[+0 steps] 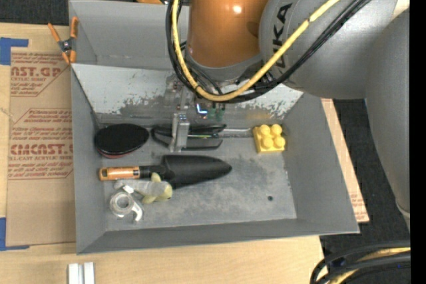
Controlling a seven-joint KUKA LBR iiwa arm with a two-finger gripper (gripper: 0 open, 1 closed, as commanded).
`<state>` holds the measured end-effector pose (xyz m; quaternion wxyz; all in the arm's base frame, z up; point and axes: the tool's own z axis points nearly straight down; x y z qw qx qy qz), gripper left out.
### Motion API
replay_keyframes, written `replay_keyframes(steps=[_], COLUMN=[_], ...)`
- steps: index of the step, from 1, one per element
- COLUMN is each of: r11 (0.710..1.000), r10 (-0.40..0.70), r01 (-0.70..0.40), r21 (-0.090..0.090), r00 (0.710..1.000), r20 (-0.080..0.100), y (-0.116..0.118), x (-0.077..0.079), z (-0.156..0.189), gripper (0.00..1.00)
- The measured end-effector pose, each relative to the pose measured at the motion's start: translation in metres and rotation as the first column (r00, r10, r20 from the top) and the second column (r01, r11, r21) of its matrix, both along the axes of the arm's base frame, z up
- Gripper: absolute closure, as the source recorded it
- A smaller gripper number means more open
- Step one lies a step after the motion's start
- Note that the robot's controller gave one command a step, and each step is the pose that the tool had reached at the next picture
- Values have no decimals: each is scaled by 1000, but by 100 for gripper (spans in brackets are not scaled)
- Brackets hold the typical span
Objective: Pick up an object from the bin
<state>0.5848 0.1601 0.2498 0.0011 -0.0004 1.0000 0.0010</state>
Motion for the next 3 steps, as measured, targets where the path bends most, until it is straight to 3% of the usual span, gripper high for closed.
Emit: replay_keyframes(steps=[1,2,3], r11=[979,983,990], r10=[-205,-182,138], r01=[205,182,-138], r21=[1,0,0], r00=[979,983,990], r20=[-1,2,4], y=[-17,-17,37], x=[-4,-7,-35], z=[-37,-44,-88], gripper=[0,0,0])
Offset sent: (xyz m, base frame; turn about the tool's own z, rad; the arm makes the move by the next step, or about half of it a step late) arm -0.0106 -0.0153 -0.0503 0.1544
